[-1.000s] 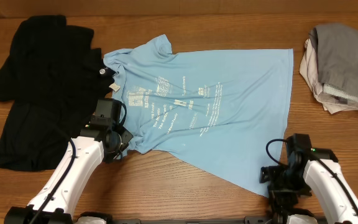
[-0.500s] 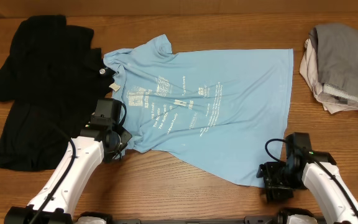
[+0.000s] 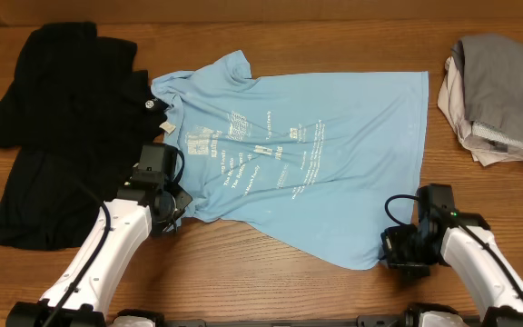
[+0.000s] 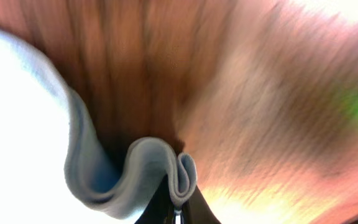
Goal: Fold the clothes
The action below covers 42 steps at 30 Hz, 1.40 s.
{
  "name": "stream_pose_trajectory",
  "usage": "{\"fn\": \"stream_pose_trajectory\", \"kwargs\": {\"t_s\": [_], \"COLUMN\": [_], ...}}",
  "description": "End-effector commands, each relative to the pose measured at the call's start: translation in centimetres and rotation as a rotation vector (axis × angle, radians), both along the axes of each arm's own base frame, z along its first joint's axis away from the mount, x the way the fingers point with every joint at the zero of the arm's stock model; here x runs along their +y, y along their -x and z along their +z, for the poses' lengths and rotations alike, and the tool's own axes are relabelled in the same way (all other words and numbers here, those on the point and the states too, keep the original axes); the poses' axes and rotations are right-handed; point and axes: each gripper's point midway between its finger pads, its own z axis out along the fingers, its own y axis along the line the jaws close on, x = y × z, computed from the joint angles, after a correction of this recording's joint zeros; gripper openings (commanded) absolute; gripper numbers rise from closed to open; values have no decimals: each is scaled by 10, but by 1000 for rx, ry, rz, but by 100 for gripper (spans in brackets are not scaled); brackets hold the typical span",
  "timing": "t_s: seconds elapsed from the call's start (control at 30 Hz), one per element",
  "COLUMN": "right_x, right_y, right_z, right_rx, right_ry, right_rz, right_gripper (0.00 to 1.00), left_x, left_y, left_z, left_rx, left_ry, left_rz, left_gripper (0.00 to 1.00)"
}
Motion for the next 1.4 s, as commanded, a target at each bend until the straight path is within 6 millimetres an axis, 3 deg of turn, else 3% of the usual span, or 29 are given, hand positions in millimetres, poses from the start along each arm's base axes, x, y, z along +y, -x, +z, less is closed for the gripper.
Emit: {"fn": "stream_pose_trajectory", "kwargs": {"t_s": [0.0,0.17,0.3,0.73,0.93,1.23,1.37], "right_x": [-29,-47,-50,-62,-62,-53,-52], "right_y": [-16,-30,-41,-30,-20,-17,-15], "right_z": [22,72,108,191,212,216,219], "right_rx": [-21,-27,-84,-160,-188,-221,-237], "right_ry": [151,249,260,357,368,326,328], "right_rz": [117,158,222,235,251,301,298], "right_gripper": [4,4,4,4,4,4,4], "left_x": [4,14,21,29,30,32,33], "left_y": [-19,-31,-36,-29,-22,-1,8], "left_z": [25,71,105,164,189,193,205], "left_rx": [-52,-105,-161,-296,-331,-268,-306], "left_ry": [-41,-83,-112,-191,-219,-232,-231], "left_rz": [-82,-108,-132,-210,-271,-308,-297], "left_gripper": [4,4,4,4,4,4,4]}}
